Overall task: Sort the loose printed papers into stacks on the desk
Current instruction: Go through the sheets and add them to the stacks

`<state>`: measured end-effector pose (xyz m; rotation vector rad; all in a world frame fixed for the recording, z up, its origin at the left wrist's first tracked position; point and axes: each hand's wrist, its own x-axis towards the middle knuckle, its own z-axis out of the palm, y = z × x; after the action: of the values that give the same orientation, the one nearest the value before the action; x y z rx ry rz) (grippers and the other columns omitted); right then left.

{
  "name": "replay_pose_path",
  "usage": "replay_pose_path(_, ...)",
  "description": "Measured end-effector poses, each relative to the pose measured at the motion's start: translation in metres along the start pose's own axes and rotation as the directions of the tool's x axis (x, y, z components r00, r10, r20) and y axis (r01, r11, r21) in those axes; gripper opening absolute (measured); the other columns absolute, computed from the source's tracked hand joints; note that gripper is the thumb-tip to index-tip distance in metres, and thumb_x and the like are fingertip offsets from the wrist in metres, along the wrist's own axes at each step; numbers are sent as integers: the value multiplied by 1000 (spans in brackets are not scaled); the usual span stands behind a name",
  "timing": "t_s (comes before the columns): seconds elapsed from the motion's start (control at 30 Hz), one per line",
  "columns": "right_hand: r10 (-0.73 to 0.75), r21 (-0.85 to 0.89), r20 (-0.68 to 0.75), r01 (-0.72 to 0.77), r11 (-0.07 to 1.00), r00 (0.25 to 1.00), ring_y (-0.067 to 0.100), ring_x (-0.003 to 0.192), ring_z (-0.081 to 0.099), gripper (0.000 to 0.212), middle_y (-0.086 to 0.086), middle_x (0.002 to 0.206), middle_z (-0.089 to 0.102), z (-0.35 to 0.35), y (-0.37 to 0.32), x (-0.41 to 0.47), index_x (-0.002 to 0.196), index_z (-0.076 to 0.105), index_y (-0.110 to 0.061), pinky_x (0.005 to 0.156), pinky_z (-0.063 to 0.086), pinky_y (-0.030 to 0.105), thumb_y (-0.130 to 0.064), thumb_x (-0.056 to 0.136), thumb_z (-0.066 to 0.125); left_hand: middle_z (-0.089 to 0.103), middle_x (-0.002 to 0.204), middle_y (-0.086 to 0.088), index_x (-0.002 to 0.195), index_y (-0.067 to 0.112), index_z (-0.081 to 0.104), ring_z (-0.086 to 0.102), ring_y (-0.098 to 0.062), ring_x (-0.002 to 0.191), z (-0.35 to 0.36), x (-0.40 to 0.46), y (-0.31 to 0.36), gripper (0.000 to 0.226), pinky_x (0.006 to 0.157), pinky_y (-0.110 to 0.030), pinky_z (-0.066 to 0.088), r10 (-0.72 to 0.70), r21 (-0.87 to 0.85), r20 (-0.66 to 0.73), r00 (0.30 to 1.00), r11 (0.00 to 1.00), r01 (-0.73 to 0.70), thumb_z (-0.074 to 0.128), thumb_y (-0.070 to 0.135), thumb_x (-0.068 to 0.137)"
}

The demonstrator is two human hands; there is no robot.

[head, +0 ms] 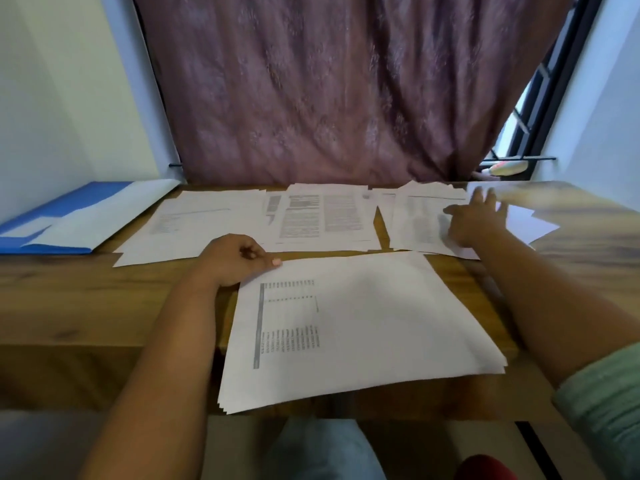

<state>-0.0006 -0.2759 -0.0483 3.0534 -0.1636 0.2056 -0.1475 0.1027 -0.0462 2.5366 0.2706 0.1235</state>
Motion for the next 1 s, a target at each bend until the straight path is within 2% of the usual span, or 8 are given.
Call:
replay_pose_path(0.07, -136, 99, 124, 124, 987, 983, 34, 148, 12, 58, 7, 163, 12, 2, -18, 5, 152, 21, -35, 120, 12, 55, -55, 98, 30, 58, 102, 9, 104, 27, 66, 52, -8, 88, -1, -2, -4, 45, 70, -23, 38, -16, -36, 7, 1000, 999, 17, 74, 60, 75)
replay_pose_path(0.17, -161, 120, 335, 128, 985, 928, 33, 147, 21, 63, 6, 163, 13, 7, -30, 1, 154, 14, -31, 118, 16, 49, -60, 99, 24, 58, 107, 7, 109, 22, 69, 50, -11, 93, -1, -3, -10, 32, 77, -26, 39, -44, -127, -57, 997, 991, 37, 68, 46, 88)
replay_pose_path(0.3, -315, 112, -48, 318, 941, 948, 32, 137, 36, 47, 8, 154, 33, -12, -52, -19, 145, 35, -25, 115, 31, 45, -36, 101, 45, 65, 114, 1, 109, 18, 71, 52, -11, 88, -1, -5, -20, 23, 82, -29, 42, -117, -213, -143, 983, 973, 85, 61, 33, 96)
replay_pose_path(0.43, -625, 405, -52, 588, 700, 779, 12, 106, 56, 35, -4, 127, 60, -49, -95, -67, 124, 59, -32, 94, 42, 26, -41, 91, 63, 66, 95, 6, 101, 20, 71, 56, -6, 84, -3, -11, -21, 32, 65, -20, 40, -111, -304, -72, 991, 949, 85, 83, 35, 76)
replay_pose_path(0.57, -777, 397, 206, 675, 622, 595, 9, 114, 50, 77, -16, 125, 50, -59, -126, -116, 133, 49, -41, 102, 43, 32, -66, 65, 72, 69, 93, 5, 105, 21, 66, 60, -6, 83, -6, -13, -19, 43, 62, -18, 39, -169, -371, -116, 979, 922, 115, 89, 26, 69)
replay_pose_path(0.7, -741, 298, 267, 678, 672, 616, 17, 125, 43, 88, -11, 137, 41, -51, -136, -123, 140, 40, -42, 105, 39, 35, -62, 64, 78, 73, 87, 3, 103, 21, 67, 68, -10, 82, -6, -13, -17, 41, 64, -20, 46, -155, -424, -137, 978, 902, 83, 89, 19, 69)
replay_pose_path(0.9, -739, 282, 268, 683, 673, 618, 18, 125, 42, 87, -9, 139, 40, -52, -137, -124, 141, 38, -42, 105, 38, 34, -61, 65, 78, 72, 79, 3, 93, 20, 69, 68, -13, 79, 0, -13, -20, 29, 78, -28, 53, -108, -304, -223, 969, 952, 36, 88, 22, 71)
replay_pose_path(1.0, -738, 298, 255, 676, 674, 624, 17, 124, 42, 86, -9, 139, 41, -53, -135, -125, 141, 40, -41, 105, 38, 34, -60, 66, 78, 70, 80, 4, 91, 18, 71, 66, -11, 78, 0, -13, -20, 20, 74, -23, 51, -48, -286, -276, 960, 958, -34, 84, 20, 76)
